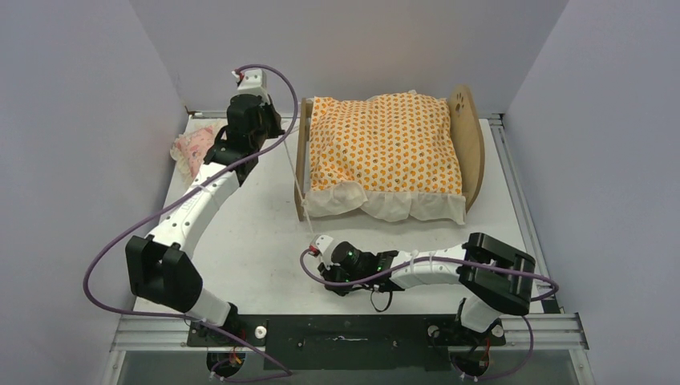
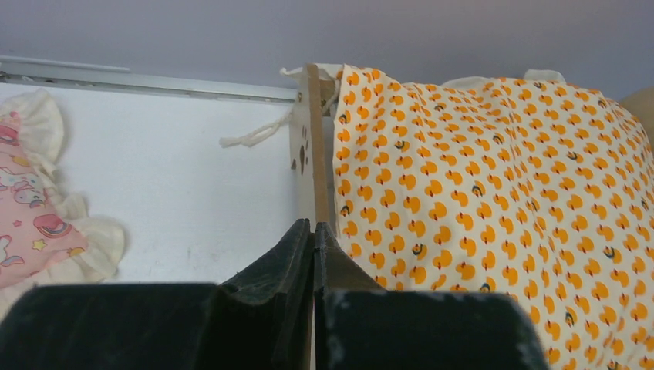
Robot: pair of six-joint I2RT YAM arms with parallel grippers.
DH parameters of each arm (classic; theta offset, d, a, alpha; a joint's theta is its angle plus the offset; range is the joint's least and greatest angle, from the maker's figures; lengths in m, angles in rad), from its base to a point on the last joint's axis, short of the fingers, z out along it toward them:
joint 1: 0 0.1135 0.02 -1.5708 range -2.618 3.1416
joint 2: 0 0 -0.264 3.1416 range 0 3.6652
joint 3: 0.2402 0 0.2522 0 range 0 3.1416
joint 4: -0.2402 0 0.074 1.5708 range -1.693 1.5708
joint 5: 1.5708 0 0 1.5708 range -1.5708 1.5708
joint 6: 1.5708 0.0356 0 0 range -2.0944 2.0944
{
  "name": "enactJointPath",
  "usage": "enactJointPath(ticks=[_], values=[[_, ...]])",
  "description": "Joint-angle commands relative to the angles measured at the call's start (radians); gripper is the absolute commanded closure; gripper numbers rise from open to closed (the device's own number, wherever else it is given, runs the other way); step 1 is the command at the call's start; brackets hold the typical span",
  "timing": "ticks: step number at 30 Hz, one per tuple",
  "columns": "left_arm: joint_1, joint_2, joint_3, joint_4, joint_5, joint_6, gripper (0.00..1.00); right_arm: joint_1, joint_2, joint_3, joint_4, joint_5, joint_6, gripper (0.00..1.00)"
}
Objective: Set up the pet bed
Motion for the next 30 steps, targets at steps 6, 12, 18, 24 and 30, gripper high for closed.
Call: enactJointPath(ticks=[6,12,18,24,30], values=[[0.063,0.135,0.175,-0.001,-0.164,0.055,1.0,0.016,-0.093,-0.012,-0.096,-0.086,-0.039,0.95],[0.069,0.245,0.278,-0.034,-0.226,0.081,1.0,0.024,-0.104,0.002,-0.178,-0.118,-0.062,0.95],[0.084,0.315,0.337,-0.065,-0.252,0.08,1.0,0.027,-0.109,0.01,-0.203,-0.118,-0.073,0.95],[0.082,0.264,0.323,-0.087,-0.155,0.045,1.0,0.021,-0.106,0.072,-0.193,-0.115,-0.07,0.95],[0.076,0.042,0.184,-0.095,0.024,0.007,1.0,-0.041,-0.054,0.255,-0.152,-0.121,-0.064,0.95]])
